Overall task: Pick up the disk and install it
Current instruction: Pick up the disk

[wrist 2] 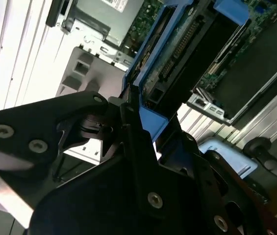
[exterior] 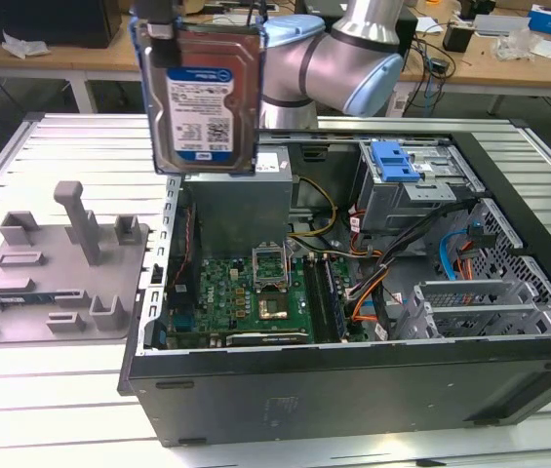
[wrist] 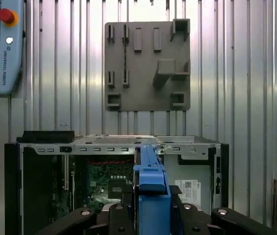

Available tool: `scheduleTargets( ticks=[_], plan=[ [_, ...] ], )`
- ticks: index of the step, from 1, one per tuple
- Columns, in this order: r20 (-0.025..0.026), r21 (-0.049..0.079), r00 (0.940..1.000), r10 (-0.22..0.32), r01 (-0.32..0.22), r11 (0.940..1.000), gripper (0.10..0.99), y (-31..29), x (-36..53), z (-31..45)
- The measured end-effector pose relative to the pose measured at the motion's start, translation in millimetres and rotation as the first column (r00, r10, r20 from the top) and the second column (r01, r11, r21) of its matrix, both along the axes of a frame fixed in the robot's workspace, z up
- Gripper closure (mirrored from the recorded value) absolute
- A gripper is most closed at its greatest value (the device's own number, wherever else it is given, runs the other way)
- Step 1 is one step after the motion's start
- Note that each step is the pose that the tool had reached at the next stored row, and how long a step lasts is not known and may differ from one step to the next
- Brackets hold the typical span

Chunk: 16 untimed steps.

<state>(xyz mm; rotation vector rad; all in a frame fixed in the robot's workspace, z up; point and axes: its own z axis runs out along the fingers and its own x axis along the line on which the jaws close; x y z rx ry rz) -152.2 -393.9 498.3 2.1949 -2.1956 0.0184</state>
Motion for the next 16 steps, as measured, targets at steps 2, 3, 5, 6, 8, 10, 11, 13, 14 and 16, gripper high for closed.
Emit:
scheduleTargets(
  ticks=[2, 3, 5, 6, 8, 10, 11, 13, 14, 16],
  plan=[
    [0.0000, 0.000, 1.0000, 0.000, 0.000, 1.0000, 0.718, -4.9, 9.8, -0.8],
    [0.0001, 0.000, 1.0000, 0.000, 0.000, 1.0000, 0.718, -9.2, 18.8, -1.5],
    [-0.0001, 0.000, 1.0000, 0.000, 0.000, 1.0000, 0.718, -14.7, 33.9, -2.1],
    [0.0000, 0.000, 1.0000, 0.000, 0.000, 1.0000, 0.718, -16.2, 38.0, -2.3],
    [-0.0001, 0.000, 1.0000, 0.000, 0.000, 1.0000, 0.718, -20.3, 49.7, -2.4],
    [-0.0001, 0.000, 1.0000, 0.000, 0.000, 1.0000, 0.718, -23.4, 58.9, -2.4],
    [0.0000, 0.000, 1.0000, 0.000, 0.000, 1.0000, 0.718, -25.0, 63.6, -2.4],
    [0.0000, 0.000, 1.0000, 0.000, 0.000, 1.0000, 0.718, -28.5, 74.9, -2.5],
    [0.0001, 0.000, 1.0000, 0.000, 0.000, 1.0000, 0.718, -30.5, 81.7, -2.5],
    [0.0000, 0.000, 1.0000, 0.000, 0.000, 1.0000, 0.718, -33.3, 91.3, -2.5]
  ],
)
